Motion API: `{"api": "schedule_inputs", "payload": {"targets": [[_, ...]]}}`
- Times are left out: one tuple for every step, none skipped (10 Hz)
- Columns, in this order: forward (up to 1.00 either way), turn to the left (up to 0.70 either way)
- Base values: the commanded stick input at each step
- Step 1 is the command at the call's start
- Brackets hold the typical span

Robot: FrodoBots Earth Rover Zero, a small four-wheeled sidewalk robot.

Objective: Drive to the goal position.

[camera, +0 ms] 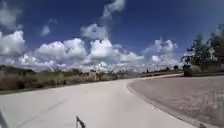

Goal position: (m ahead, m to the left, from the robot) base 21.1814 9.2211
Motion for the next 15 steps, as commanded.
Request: {"api": "schedule_inputs", "payload": {"targets": [[0.70,0.00],[0.70,0.00],[0.70,0.00],[0.70,0.00],[0.70,0.00],[0.70,0.00],[0.70,0.00],[0.70,0.00],[0.70,0.00],[0.70,0.00],[0.70,0.00],[0.70,0.00],[0.70,0.00],[0.70,0.00],[0.70,0.00]]}}
